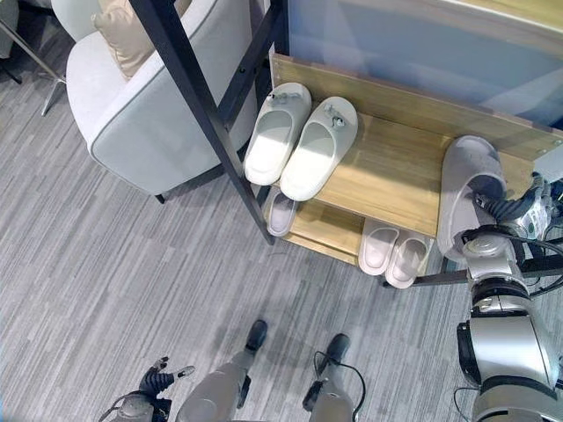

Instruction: Arrange the slippers neatly on the shoe rack.

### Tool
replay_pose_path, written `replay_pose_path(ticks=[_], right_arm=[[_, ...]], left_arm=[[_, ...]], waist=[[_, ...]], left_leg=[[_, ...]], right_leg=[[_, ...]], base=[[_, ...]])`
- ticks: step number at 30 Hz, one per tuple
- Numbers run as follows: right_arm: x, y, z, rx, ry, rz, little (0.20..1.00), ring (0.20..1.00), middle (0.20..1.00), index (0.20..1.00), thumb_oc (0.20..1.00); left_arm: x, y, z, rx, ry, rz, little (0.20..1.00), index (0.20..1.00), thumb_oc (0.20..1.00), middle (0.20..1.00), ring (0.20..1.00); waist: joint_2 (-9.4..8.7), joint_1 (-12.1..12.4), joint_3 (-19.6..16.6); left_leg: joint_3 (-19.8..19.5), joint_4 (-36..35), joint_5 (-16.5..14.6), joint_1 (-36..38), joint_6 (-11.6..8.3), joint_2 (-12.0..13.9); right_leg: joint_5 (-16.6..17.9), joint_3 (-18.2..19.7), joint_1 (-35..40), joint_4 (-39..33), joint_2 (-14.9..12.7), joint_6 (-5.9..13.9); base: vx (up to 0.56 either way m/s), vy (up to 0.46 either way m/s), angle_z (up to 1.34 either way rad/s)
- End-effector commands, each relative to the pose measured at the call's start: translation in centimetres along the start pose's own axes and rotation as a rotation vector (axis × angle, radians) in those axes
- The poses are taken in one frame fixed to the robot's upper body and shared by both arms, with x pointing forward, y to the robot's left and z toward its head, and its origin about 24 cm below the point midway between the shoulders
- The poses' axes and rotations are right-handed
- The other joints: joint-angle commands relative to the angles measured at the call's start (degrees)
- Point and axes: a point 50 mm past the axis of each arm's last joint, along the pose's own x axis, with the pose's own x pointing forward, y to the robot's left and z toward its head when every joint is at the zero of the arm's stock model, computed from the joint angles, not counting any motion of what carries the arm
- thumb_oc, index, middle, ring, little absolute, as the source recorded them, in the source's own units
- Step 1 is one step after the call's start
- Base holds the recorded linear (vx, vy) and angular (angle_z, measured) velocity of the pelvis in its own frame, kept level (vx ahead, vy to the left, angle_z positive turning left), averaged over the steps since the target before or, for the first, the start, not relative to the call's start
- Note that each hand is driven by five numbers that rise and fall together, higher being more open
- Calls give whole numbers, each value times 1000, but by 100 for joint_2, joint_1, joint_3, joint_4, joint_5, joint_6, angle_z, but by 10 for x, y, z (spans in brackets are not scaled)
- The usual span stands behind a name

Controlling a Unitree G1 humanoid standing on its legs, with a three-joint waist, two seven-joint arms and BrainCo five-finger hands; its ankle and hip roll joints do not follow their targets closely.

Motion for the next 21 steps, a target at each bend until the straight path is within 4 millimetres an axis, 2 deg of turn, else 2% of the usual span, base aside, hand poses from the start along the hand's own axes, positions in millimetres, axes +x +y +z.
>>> replay_pose_path(ticks=[1,3,7,9,10,11,13,15,20,21], right_arm=[[8,-7,15,12,-43,22,200,200,200,200,200],[5,-1,18,-1,-60,41,200,200,200,200,200],[-3,12,32,-15,-133,51,200,200,200,200,200],[-12,21,46,27,-207,46,200,200,200,200,200],[-12,21,46,27,-207,45,200,200,200,200,200],[-26,28,62,118,-290,46,200,200,200,200,200],[-43,36,66,178,-338,66,200,200,200,200,200],[-80,55,59,310,-351,151,200,200,200,200,200],[-134,76,47,432,-359,342,200,200,200,200,200],[-151,80,37,454,-346,416,200,200,200,200,200]], left_arm=[[-1,3,-9,48,39,4,1000,1000,1000,1000,1000],[-1,2,-9,51,44,4,1000,1000,1000,1000,1000],[0,2,-8,32,49,15,1000,1000,1000,1000,1000],[1,2,-6,8,51,27,1000,1000,1000,1000,1000],[1,2,-5,8,50,27,1000,1000,1000,1000,1000],[2,1,-2,-25,53,40,1000,1000,1000,1000,1000],[3,0,1,-39,52,44,1000,1000,1000,1000,1000],[3,-1,0,-56,71,51,1000,1000,1000,1000,1000],[-1,8,-17,-116,140,82,1000,1000,1000,1000,1000],[-5,10,-28,-125,171,92,1000,1000,1000,1000,1000]], waist=[[-117,142,59],[-134,129,63],[-159,94,84],[-160,39,82],[-163,30,71],[-164,-40,64],[-170,-121,25],[-186,-250,-101],[-281,-410,-258],[-322,-476,-331]], left_leg=[[-98,-315,-90,66,-275,-129],[-87,-315,-87,60,-273,-125],[-80,-315,-72,67,-274,-118],[-54,-315,-93,105,-258,-105],[-61,-315,-73,81,-251,-118],[-23,-315,-130,188,-227,-75],[-13,-315,-135,248,-198,-64],[45,-297,-239,468,-142,-17],[327,-64,-525,856,-28,92],[451,183,-706,983,15,86]], right_leg=[[-430,-95,736,39,-178,638],[-431,-81,723,39,-175,631],[-442,-56,719,39,-151,613],[-443,-17,741,39,-143,611],[-429,-24,722,39,-155,617],[-459,20,798,39,-136,600],[-468,26,856,39,-141,594],[-525,73,1053,39,-110,562],[-579,388,1310,42,-45,532],[-587,561,1428,70,-26,525]], base=[[-2,2,-3],[-15,1,-5],[-21,5,-2],[0,0,0],[0,0,0],[-21,27,-3],[-11,19,-10],[22,10,-13],[49,44,-27],[94,162,-52]])
